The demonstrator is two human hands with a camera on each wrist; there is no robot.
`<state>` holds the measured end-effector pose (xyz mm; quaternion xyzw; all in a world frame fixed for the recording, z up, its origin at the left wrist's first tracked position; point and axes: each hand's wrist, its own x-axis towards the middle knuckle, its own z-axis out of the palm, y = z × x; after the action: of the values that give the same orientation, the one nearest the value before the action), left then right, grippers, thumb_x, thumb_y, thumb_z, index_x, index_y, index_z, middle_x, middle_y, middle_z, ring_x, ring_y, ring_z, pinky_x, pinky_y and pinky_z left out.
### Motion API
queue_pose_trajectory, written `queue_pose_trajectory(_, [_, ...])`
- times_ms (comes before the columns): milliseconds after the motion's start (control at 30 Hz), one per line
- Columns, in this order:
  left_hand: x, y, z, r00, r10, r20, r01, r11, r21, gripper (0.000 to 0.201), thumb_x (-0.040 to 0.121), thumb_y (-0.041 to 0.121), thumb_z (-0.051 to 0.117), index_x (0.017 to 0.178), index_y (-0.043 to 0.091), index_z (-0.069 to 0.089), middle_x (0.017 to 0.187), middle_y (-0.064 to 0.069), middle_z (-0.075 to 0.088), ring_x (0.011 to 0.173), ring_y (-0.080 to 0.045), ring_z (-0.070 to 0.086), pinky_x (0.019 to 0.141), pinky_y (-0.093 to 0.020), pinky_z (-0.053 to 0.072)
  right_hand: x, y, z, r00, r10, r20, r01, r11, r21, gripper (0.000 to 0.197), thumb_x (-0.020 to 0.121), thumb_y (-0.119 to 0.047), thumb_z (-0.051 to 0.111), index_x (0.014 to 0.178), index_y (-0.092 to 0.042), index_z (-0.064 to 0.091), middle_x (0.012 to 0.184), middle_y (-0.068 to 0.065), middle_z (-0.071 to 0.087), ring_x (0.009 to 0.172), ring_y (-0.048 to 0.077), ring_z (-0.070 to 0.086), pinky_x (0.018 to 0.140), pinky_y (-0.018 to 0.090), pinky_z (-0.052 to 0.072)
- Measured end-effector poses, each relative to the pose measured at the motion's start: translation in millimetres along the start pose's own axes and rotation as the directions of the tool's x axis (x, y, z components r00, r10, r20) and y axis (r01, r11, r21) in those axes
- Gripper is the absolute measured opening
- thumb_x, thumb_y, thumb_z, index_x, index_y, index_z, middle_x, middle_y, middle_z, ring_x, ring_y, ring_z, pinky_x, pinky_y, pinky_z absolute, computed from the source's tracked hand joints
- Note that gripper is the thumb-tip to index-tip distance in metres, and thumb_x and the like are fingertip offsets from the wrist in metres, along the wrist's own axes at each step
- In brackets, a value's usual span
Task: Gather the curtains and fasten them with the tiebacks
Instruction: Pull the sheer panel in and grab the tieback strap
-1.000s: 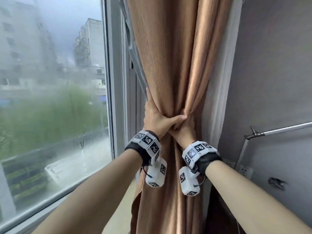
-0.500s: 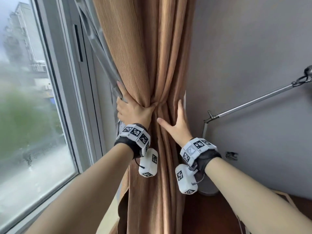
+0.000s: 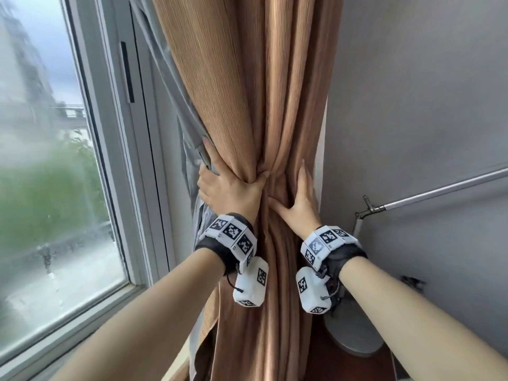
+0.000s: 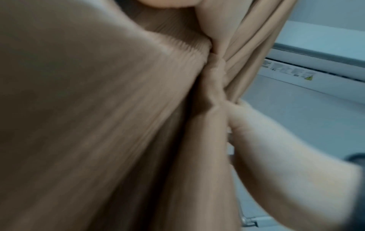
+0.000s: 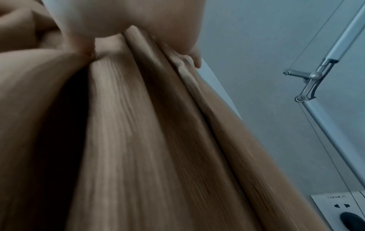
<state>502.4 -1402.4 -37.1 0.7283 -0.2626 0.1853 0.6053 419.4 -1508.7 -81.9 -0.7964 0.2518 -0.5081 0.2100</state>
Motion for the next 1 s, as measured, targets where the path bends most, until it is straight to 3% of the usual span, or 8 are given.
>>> queue_pose_trajectory(167, [-20.4, 21.4, 23.8, 0.997, 0.071, 0.004, -0.071, 0.997, 0.018, 0.117, 0.063, 0.053, 0.075, 0.151, 0.019, 0.006, 0.135, -0.017, 0.039, 0.119, -0.036, 0.041, 0.104, -0.048, 0.030, 11.0, 23.9, -12.4, 0.996, -0.006, -0.090, 0.007, 1.000, 0.002, 0.115, 0.061, -0.055, 0.072, 0.149, -0.016, 0.010, 0.154, 0.012, 0.020, 0.140, 0.030, 0.027, 0.111, 0.052, 0.025])
queue_pose_trajectory(333, [-14.8, 33.6, 48.8, 0.992, 0.099, 0.080, -0.098, 0.995, -0.017, 0.120, 0.062, 0.054, 0.077, 0.151, 0.016, 0.006, 0.134, -0.017, 0.039, 0.120, -0.035, 0.043, 0.103, -0.045, 0.036, 29.1, 51.6, -27.8, 0.991, 0.119, -0.060, -0.112, 0.988, 0.110, 0.122, 0.062, -0.038, 0.081, 0.149, -0.023, -0.003, 0.157, 0.011, 0.007, 0.144, 0.026, 0.015, 0.114, 0.054, 0.019])
queue_pose_trajectory(500, [-2.9, 36.9, 74.5, 0.985, 0.115, 0.129, -0.108, 0.992, -0.059, 0.117, 0.062, 0.053, 0.078, 0.150, 0.016, 0.010, 0.124, -0.018, 0.043, 0.116, -0.035, 0.047, 0.100, -0.047, 0.040, 42.7, 68.8, -32.8, 0.993, 0.115, -0.002, -0.107, 0.938, 0.329, 0.122, 0.067, -0.027, 0.082, 0.148, -0.023, -0.010, 0.157, 0.006, 0.006, 0.141, 0.008, 0.013, 0.117, 0.032, 0.017])
queue_pose_trajectory(667, [6.2, 37.8, 101.4, 0.977, 0.109, 0.186, -0.094, 0.992, -0.090, 0.116, 0.063, 0.050, 0.078, 0.150, 0.019, 0.008, 0.127, -0.016, 0.042, 0.119, -0.033, 0.045, 0.102, -0.045, 0.040, 55.7, 88.3, -28.1, 0.991, 0.131, -0.006, -0.118, 0.912, 0.393, 0.122, 0.068, -0.035, 0.078, 0.146, -0.029, -0.016, 0.158, 0.003, 0.010, 0.144, 0.010, 0.016, 0.119, 0.036, 0.020])
queue_pose_trajectory(767, [8.3, 34.4, 107.6, 0.976, 0.102, 0.192, -0.082, 0.990, -0.111, 0.118, 0.063, 0.049, 0.079, 0.151, 0.021, 0.005, 0.131, -0.014, 0.040, 0.123, -0.032, 0.044, 0.104, -0.043, 0.038, 60.2, 89.8, -21.1, 0.990, 0.125, 0.060, -0.137, 0.948, 0.287, 0.096, 0.080, -0.027, 0.068, 0.149, -0.024, 0.002, 0.153, 0.003, 0.028, 0.134, 0.011, 0.036, 0.110, 0.027, 0.031])
queue_pose_trajectory(900, [6.3, 28.5, 106.1, 0.976, 0.091, 0.196, -0.055, 0.982, -0.179, 0.130, 0.052, 0.059, 0.082, 0.150, 0.024, 0.004, 0.142, -0.011, 0.036, 0.131, -0.027, 0.040, 0.109, -0.042, 0.036, 55.4, 76.2, 0.5, 0.990, 0.065, 0.125, -0.089, 0.978, 0.190, 0.053, 0.088, -0.026, 0.045, 0.139, -0.031, 0.032, 0.138, 0.001, 0.051, 0.124, 0.021, 0.051, 0.101, 0.035, 0.043])
queue_pose_trajectory(1000, [7.8, 25.8, 101.9, 0.980, 0.069, 0.186, -0.043, 0.989, -0.141, 0.131, 0.053, 0.059, 0.081, 0.149, 0.029, -0.003, 0.144, -0.009, 0.032, 0.132, -0.027, 0.038, 0.109, -0.044, 0.036, 52.5, 62.7, 7.3, 0.984, 0.022, 0.175, -0.057, 0.979, 0.197, 0.043, 0.092, -0.017, 0.045, 0.134, -0.023, 0.043, 0.130, 0.005, 0.058, 0.118, 0.022, 0.055, 0.090, 0.021, 0.039])
